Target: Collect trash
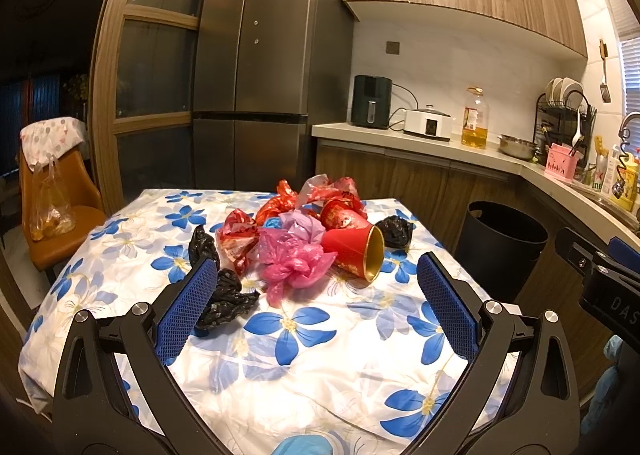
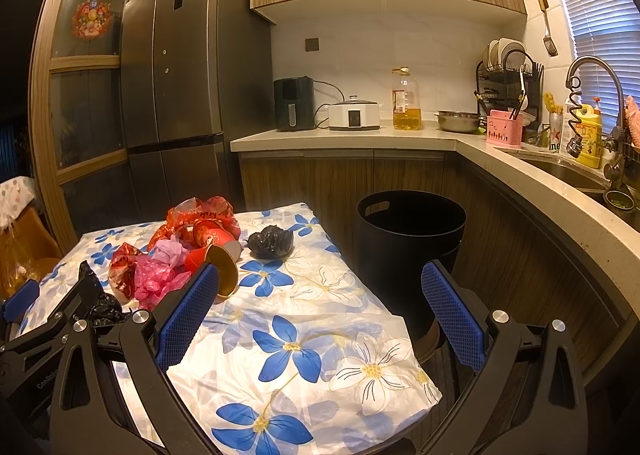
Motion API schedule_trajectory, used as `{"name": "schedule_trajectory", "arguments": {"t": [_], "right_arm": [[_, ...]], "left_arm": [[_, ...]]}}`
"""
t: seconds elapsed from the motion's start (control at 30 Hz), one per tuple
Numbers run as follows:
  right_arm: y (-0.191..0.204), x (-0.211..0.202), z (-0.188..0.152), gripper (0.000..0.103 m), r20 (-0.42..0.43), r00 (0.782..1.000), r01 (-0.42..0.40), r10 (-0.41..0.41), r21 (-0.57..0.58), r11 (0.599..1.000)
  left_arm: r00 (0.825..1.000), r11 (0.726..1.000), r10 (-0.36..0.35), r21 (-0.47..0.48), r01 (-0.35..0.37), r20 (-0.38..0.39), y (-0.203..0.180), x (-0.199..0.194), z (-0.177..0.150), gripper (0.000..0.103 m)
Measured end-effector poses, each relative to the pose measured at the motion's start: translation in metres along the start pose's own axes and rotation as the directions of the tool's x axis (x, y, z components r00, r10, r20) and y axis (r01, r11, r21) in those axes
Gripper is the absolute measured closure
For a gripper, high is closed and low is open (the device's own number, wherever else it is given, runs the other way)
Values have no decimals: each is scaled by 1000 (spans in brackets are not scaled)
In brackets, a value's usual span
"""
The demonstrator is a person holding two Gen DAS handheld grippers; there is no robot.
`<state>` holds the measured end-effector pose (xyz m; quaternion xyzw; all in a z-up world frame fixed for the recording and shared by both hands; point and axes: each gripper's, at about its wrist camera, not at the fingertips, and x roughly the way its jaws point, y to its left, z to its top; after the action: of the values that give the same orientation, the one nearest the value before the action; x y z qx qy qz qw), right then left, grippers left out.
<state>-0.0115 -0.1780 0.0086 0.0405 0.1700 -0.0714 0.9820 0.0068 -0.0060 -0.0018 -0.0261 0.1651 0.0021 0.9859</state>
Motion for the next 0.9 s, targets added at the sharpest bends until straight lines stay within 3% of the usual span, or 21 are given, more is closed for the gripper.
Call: {"name": "schedule_trajectory", "arguments": {"t": [0.23,0.47,0.67,0.9], "right_arm": [[1,14,-6,5,-20,1000,-18,18,4,1000],[6,37,-21,5,-45,998,-52,53,8,999],[20,65,-36,5,-76,991,-109,109,3,994],[45,97,-49,5,-92,976,-199,198,0,980]], "left_arm": [[1000,1000,-2,-26,2,19,11,2,-5,5],[992,992,112,-66,-108,60,51,13,-21,5],[980,975,196,-115,-190,43,89,38,-32,5],[972,968,235,-88,-234,4,104,85,-30,11]]}}
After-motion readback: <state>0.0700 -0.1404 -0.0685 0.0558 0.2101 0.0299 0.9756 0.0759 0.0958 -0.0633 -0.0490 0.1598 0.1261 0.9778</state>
